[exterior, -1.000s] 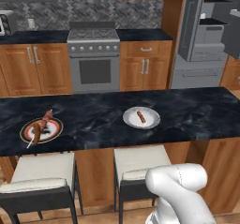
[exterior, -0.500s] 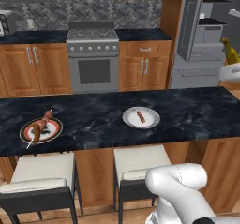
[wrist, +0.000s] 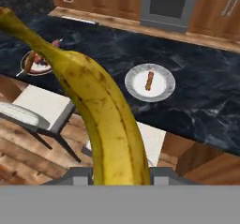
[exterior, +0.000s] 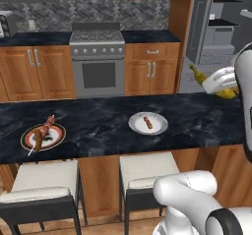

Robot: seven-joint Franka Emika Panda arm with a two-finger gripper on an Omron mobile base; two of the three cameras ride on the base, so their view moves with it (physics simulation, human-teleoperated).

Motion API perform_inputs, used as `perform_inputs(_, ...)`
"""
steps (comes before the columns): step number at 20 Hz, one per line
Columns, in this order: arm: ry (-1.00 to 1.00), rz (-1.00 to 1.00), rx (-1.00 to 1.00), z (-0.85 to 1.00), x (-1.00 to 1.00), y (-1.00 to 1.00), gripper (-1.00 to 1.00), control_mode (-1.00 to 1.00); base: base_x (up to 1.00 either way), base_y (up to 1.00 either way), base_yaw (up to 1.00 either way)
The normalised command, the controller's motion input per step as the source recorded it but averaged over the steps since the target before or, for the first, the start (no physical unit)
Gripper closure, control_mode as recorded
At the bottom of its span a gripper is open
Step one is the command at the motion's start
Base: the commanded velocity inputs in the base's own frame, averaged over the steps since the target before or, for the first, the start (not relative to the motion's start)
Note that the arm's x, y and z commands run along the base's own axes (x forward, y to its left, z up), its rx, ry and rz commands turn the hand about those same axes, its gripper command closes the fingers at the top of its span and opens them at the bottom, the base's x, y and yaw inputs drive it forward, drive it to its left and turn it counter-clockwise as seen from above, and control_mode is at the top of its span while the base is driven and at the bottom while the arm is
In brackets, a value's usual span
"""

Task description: Pick up each banana from the fridge and place one banana on each plate on the dining counter.

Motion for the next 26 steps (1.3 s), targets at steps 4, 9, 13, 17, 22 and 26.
perform_inputs(4, 0.15, 0.38, -0.18, -0.84, 0.51, 0.05, 1.00, -1.00, 0.00, 0.00, 0.00)
perform_inputs(9, 0.15, 0.25, -0.27, -0.74, 0.44, 0.18, 1.00, -1.00, 0.00, 0.00, 0.00)
perform_inputs(13, 0.13, 0.20, -0.21, -0.61, 0.51, 0.17, 1.00, -1.00, 0.00, 0.00, 0.00)
perform_inputs(17, 0.04, 0.15, -0.16, -0.51, 0.47, 0.10, 1.00, -1.00, 0.00, 0.00, 0.00)
perform_inputs(22, 0.01, 0.10, -0.09, -0.42, 0.59, 0.01, 1.00, -1.00, 0.00, 0.00, 0.00)
perform_inputs(26, 0.00, 0.05, -0.06, -0.44, 0.57, 0.00, 1.00, -1.00, 0.00, 0.00, 0.00)
